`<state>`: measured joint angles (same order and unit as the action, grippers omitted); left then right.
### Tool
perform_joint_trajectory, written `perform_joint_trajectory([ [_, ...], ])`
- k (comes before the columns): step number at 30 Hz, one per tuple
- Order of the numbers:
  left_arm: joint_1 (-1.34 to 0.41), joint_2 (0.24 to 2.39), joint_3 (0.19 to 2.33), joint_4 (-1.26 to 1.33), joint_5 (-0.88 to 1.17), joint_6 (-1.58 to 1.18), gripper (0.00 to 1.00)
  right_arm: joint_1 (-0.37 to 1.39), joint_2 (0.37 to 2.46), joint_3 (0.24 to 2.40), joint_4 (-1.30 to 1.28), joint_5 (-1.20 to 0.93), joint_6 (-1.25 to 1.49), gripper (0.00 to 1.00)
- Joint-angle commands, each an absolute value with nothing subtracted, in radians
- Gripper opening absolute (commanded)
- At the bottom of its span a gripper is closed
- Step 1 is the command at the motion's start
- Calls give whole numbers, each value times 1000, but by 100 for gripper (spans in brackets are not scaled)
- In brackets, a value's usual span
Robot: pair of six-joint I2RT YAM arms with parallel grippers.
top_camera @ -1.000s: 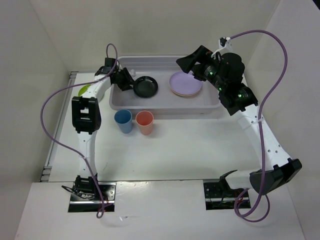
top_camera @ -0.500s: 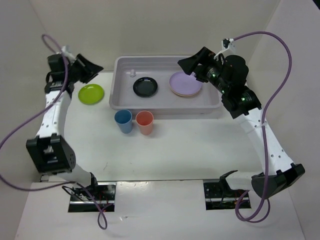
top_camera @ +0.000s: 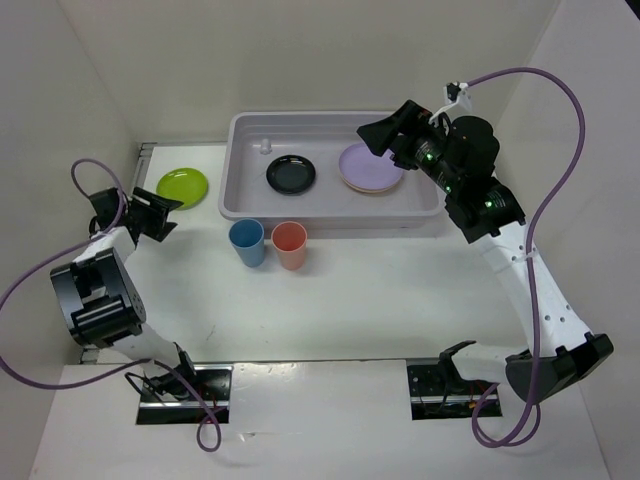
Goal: Place the mixed dishes into the plastic bin
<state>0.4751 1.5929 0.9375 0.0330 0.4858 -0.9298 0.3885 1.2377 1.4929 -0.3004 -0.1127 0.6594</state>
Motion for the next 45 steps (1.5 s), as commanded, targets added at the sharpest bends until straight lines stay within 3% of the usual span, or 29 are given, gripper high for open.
perform_joint_trajectory([
  [1,483,1656,951,230,493,-977,73,397,1216,1488,-272,-117,632,89],
  [28,514,2092,1110,448,325,-1201,66,397,1285,1572,-252,-126,632,89],
  [36,514,2134,1158,448,316,-1201,51,416,1313,1592,-261,-117,632,89],
  [42,505,2167,1212,439,316,-1192,48,425,1331,1604,-272,-107,632,89],
  [45,505,2178,1232,430,316,-1192,40,436,1331,1605,-272,-89,632,89],
])
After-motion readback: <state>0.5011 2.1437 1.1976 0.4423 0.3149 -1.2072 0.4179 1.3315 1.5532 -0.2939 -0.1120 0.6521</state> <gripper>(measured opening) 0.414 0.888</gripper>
